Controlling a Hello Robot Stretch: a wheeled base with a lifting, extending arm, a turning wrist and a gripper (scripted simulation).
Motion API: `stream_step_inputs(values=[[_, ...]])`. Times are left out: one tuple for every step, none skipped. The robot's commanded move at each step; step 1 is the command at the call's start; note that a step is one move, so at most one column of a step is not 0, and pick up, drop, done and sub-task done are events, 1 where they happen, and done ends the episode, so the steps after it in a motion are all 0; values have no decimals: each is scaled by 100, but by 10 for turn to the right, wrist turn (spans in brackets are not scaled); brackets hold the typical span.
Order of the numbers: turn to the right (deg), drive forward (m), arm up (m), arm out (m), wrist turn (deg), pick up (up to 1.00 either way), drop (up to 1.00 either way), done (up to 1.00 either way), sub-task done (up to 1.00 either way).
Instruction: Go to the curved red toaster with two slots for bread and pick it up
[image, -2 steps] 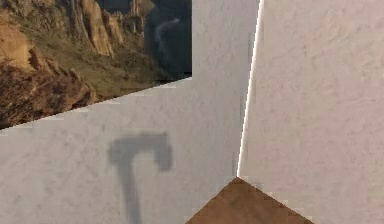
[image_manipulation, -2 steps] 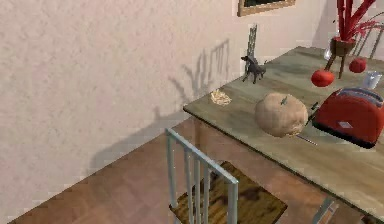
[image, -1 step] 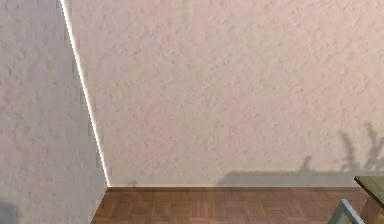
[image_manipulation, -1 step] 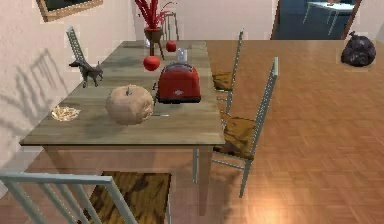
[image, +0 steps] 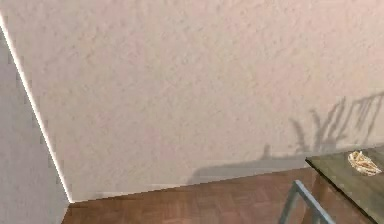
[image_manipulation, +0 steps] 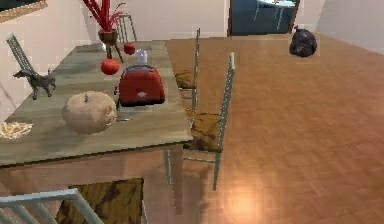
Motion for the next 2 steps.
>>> stream_step_inputs(values=[[0,55,0,0,0,0,0,0,0],[240,0,0,0,0,0,0,0,0]])
